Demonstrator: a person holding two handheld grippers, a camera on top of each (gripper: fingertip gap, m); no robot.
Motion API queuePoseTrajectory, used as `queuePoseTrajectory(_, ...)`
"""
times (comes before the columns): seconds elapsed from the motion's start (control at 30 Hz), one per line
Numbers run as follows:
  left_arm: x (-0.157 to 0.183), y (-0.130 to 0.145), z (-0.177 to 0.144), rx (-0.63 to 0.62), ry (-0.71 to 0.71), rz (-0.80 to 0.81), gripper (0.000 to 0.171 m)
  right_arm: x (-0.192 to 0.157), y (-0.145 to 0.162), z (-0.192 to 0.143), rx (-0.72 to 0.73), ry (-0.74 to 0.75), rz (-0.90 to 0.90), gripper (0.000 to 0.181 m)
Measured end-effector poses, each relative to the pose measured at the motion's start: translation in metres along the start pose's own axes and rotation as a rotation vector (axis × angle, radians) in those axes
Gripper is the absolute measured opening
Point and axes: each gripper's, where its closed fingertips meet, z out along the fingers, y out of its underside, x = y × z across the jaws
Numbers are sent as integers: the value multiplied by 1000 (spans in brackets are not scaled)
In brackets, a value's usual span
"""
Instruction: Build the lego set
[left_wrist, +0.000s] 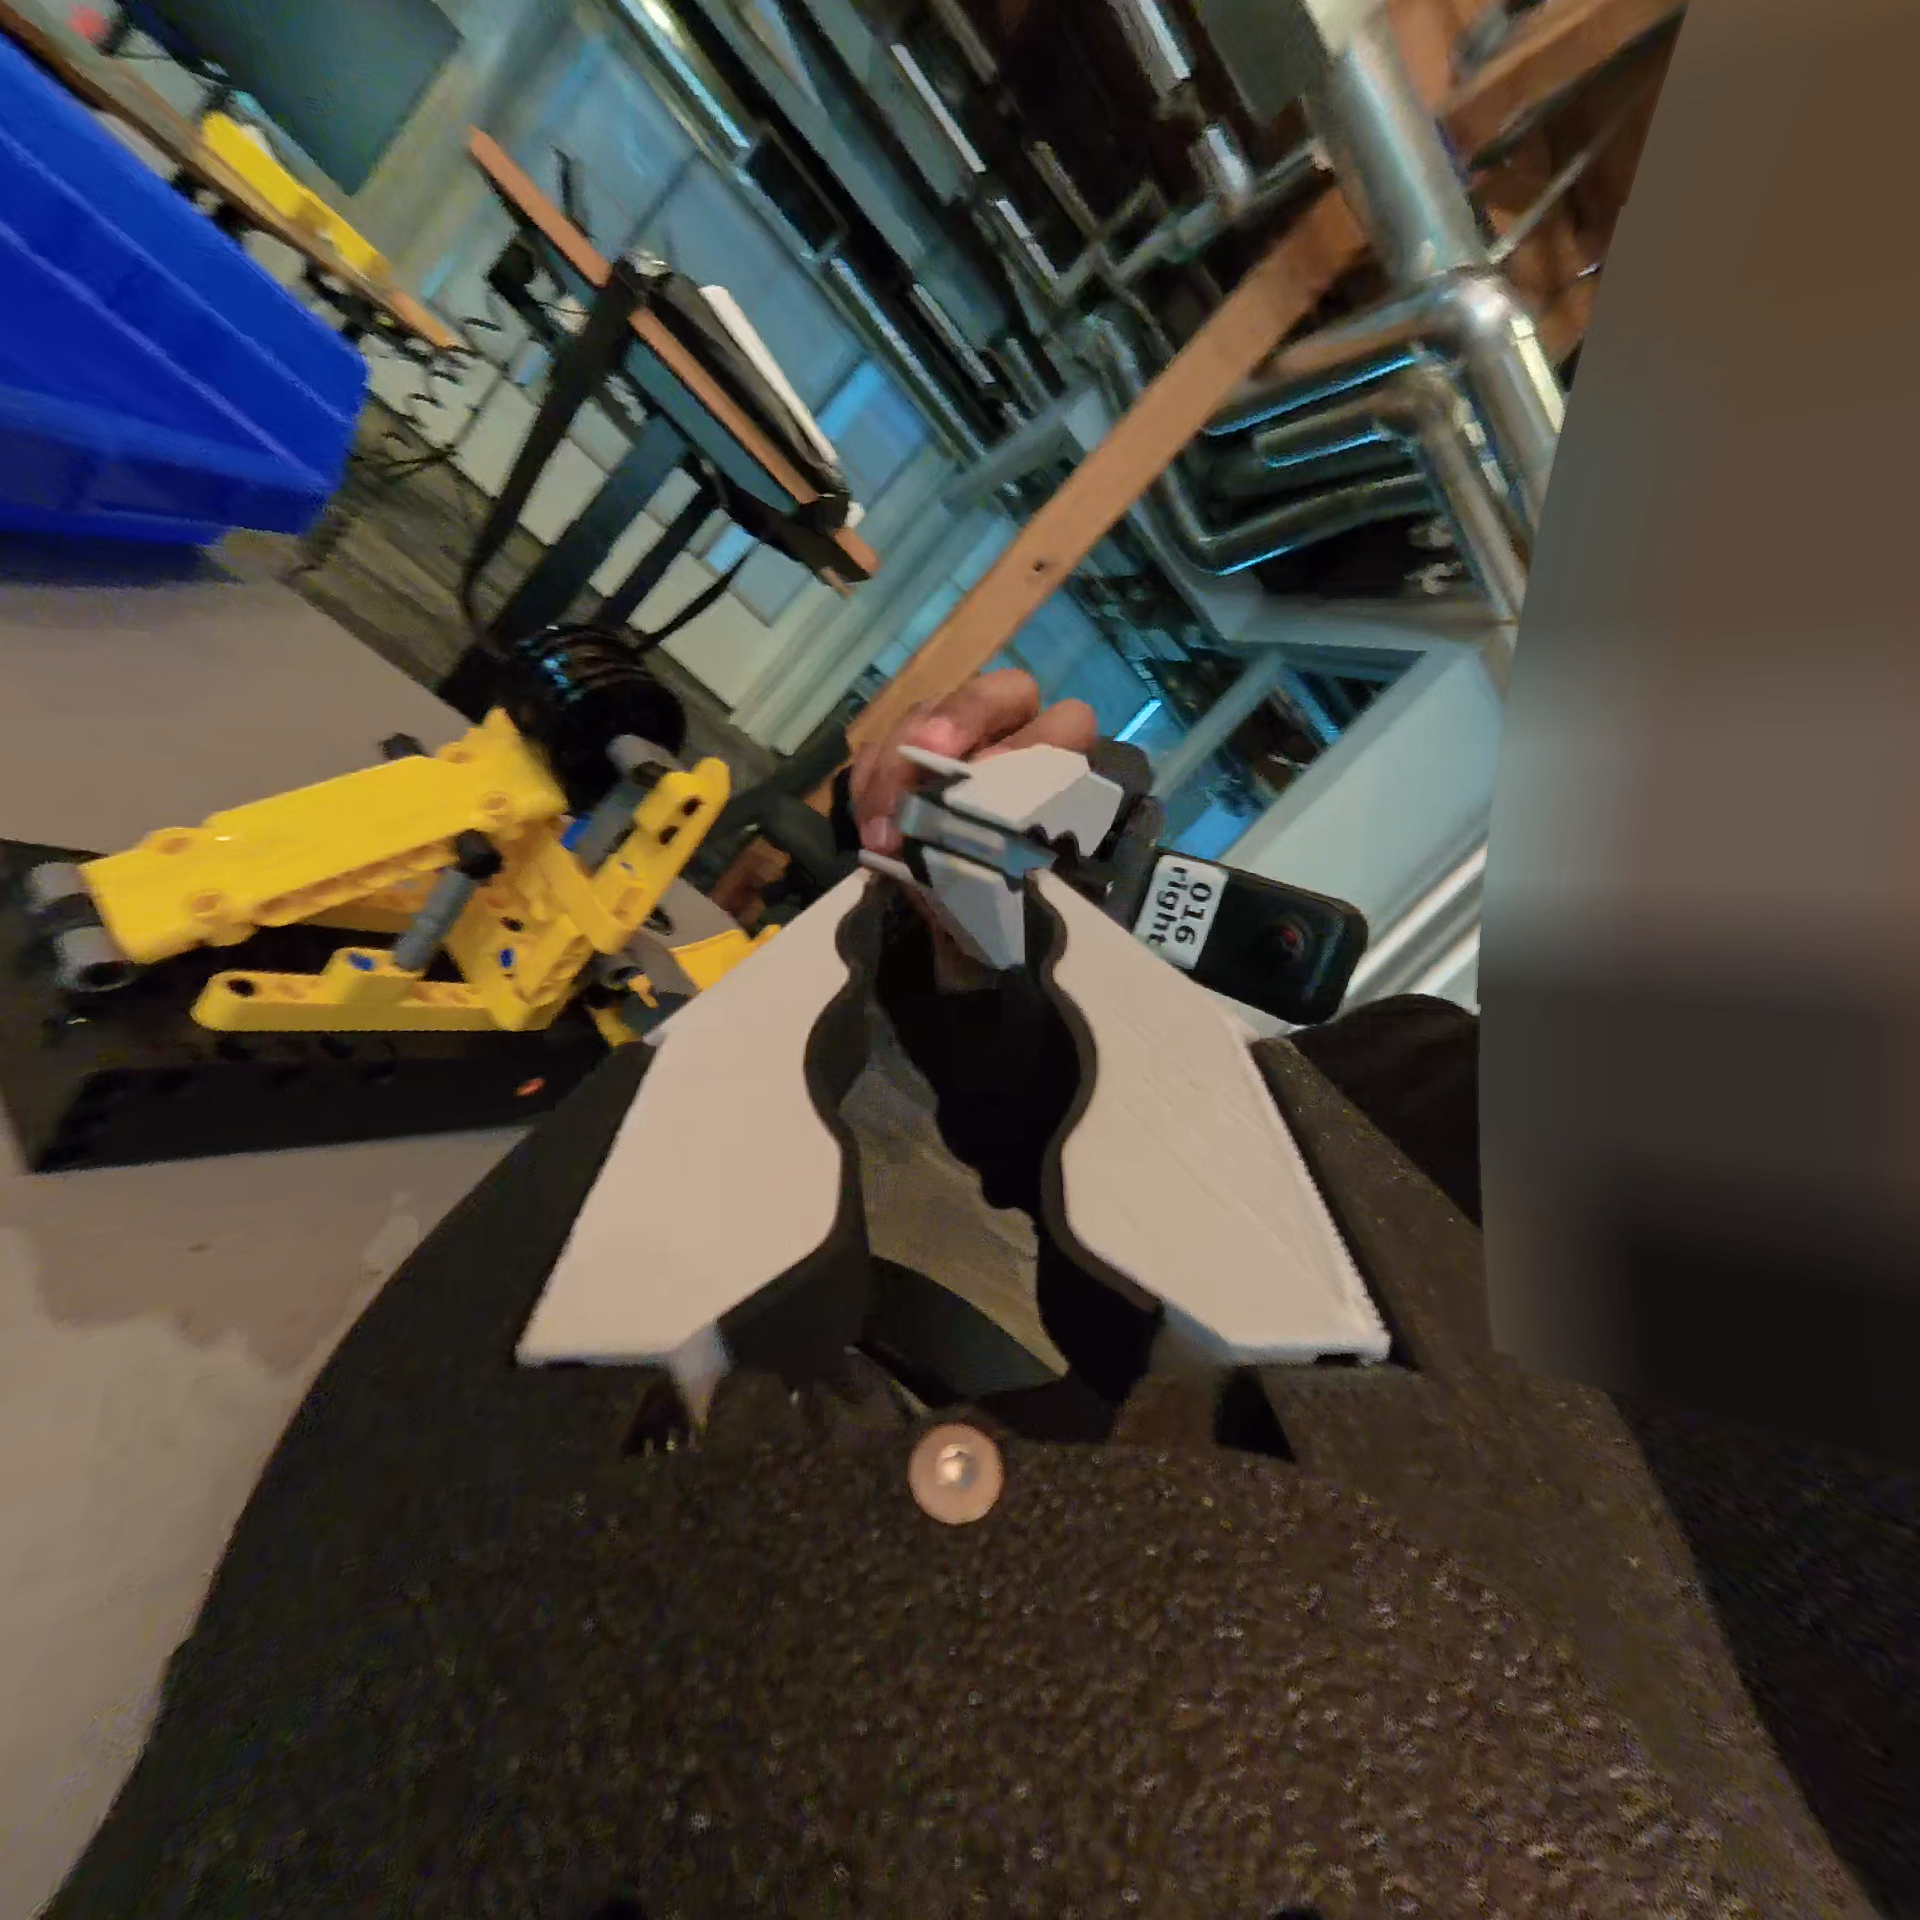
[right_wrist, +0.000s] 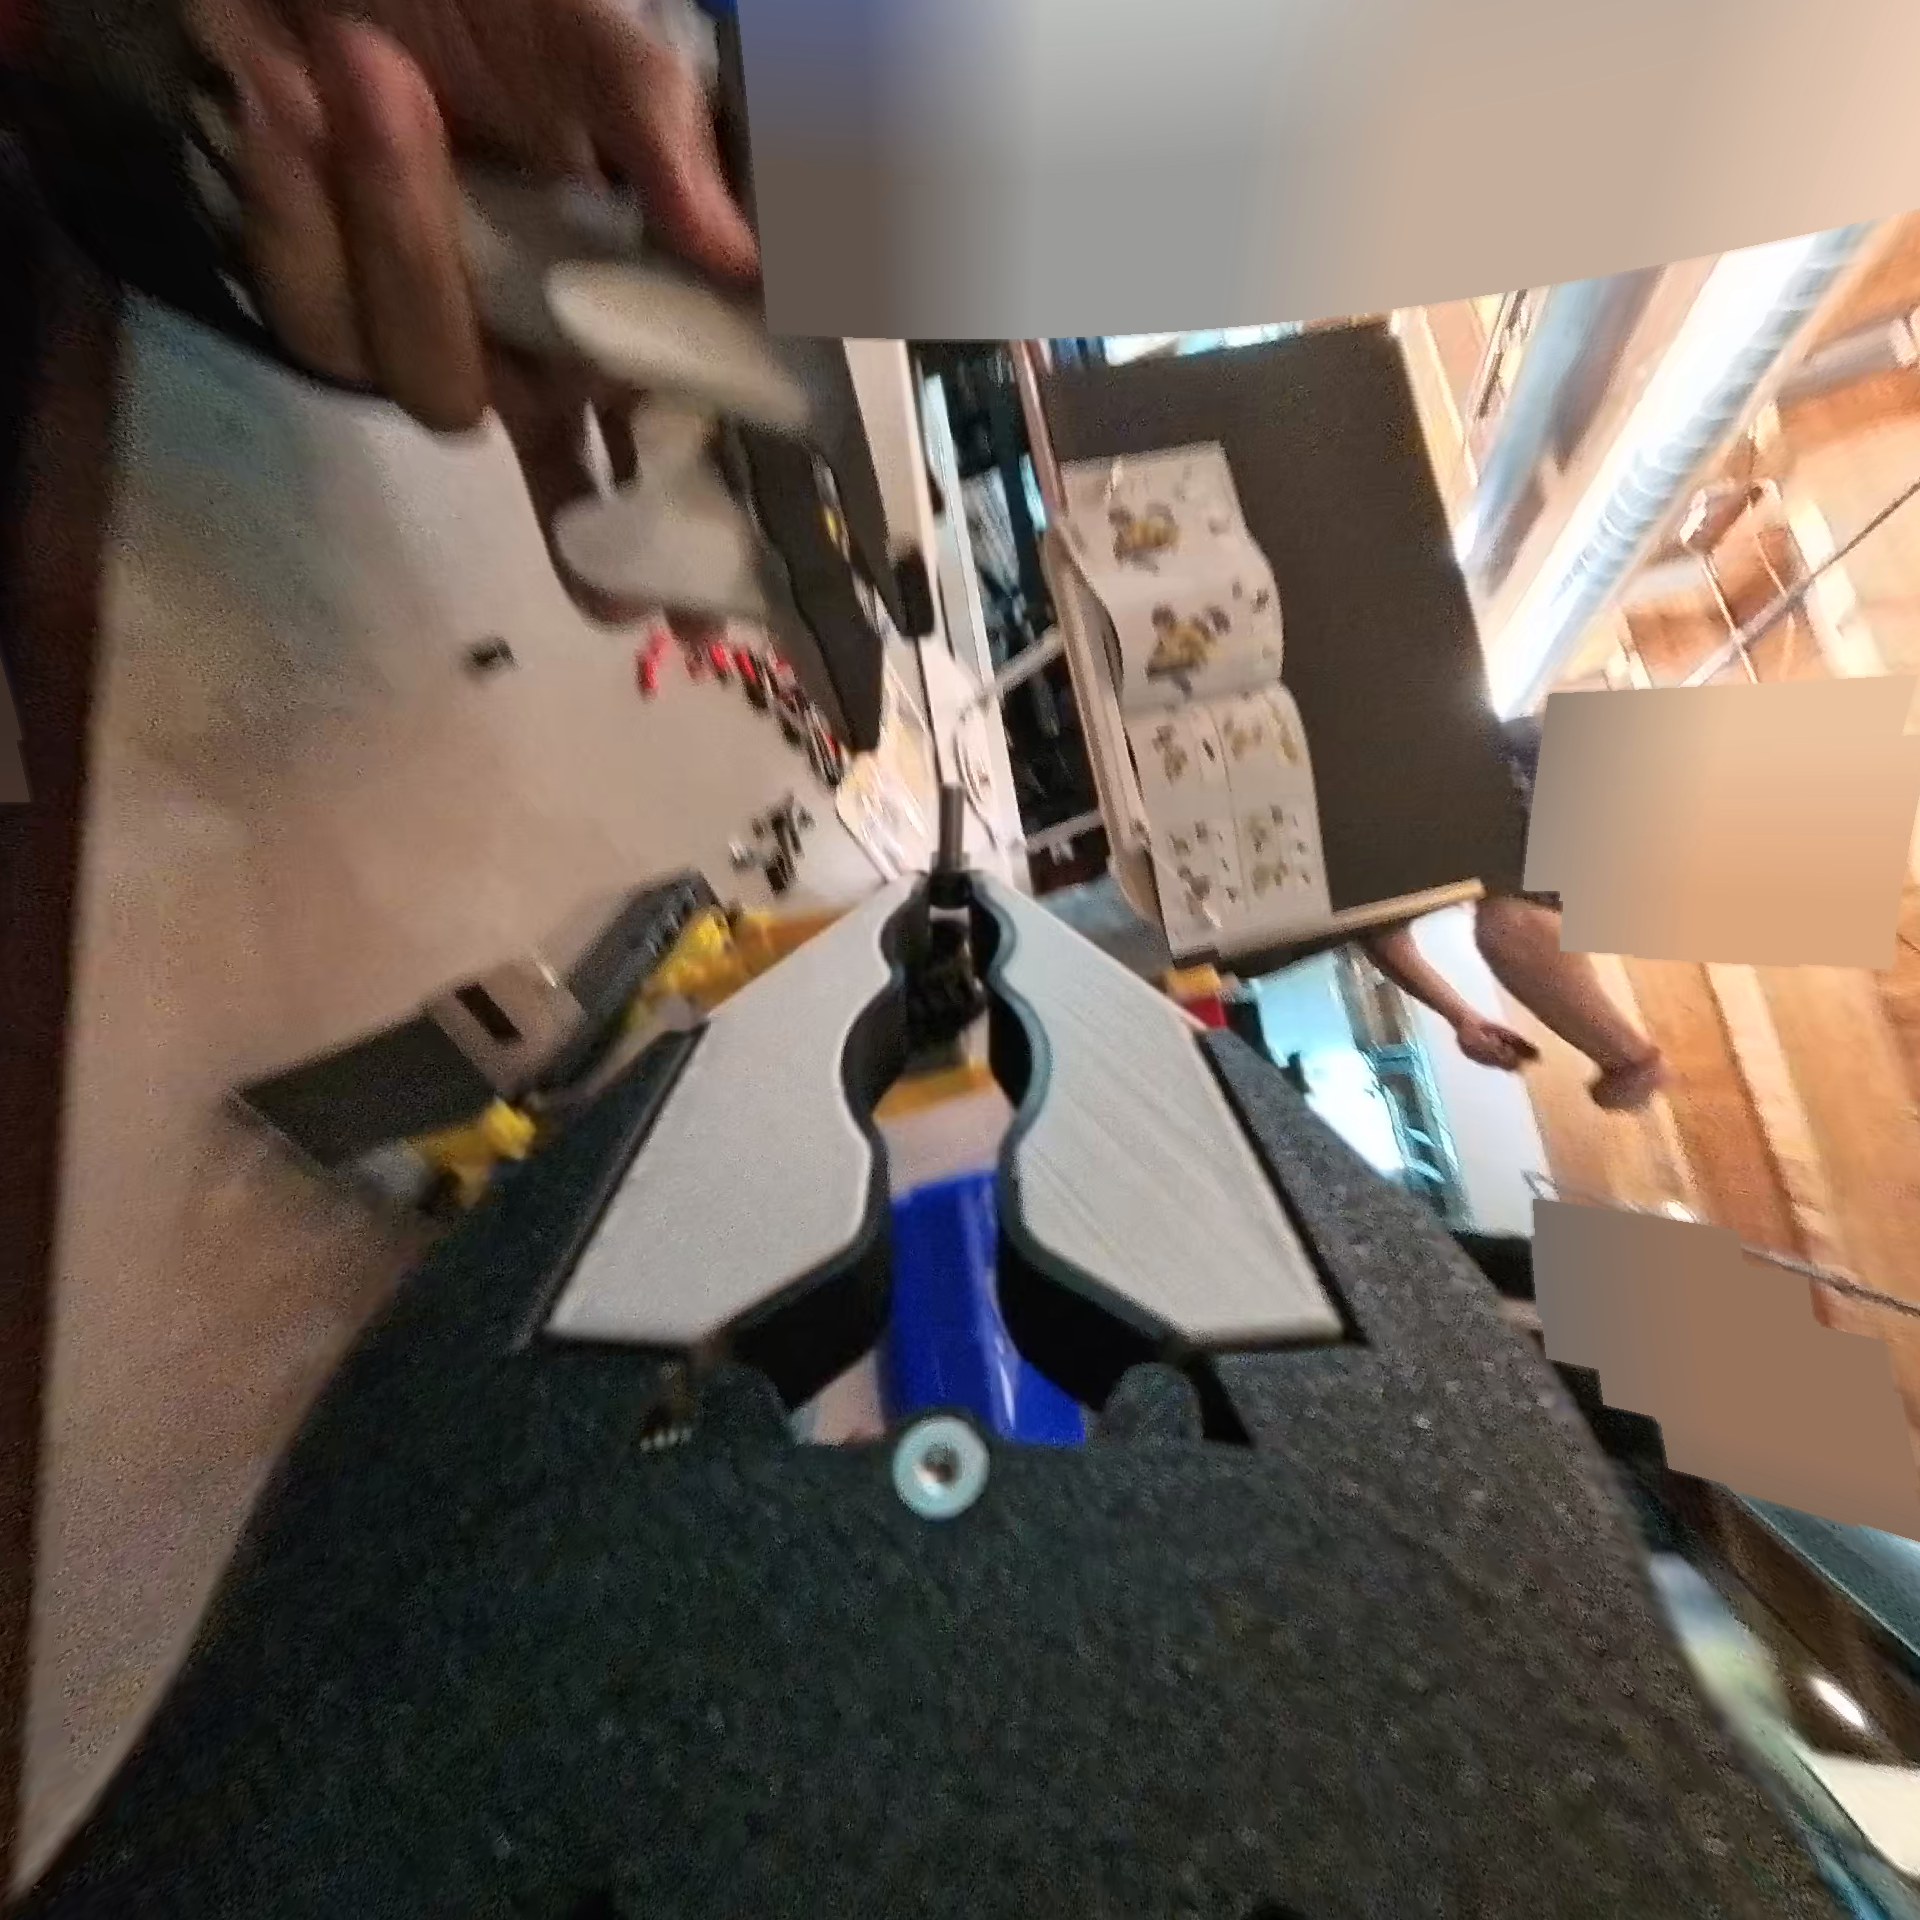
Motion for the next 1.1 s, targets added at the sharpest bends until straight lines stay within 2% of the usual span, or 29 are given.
queuePoseTrajectory(0.1, -19, 2, 4, -31, -168, 97, 28, -1, 35, 4, -145, 27, -98, 7)
queuePoseTrajectory(0.17, -35, 5, 7, -73, -305, 192, 29, -6, 48, 6, -192, 19, -130, 7)
queuePoseTrajectory(0.27, -56, 8, 11, -139, -498, 334, 32, -16, 54, 9, -200, -16, -120, 7)
queuePoseTrajectory(0.4, -76, 11, 15, -216, -658, 501, 34, -21, 57, 11, -201, -29, -134, 7)
queuePoseTrajectory(0.57, -85, 9, 20, -256, -723, 631, 34, -24, 57, 16, -187, -23, -170, 7)
queuePoseTrajectory(1.1, -84, 3, 25, -248, -685, 718, 32, -20, 62, 24, -220, 20, -321, 7)
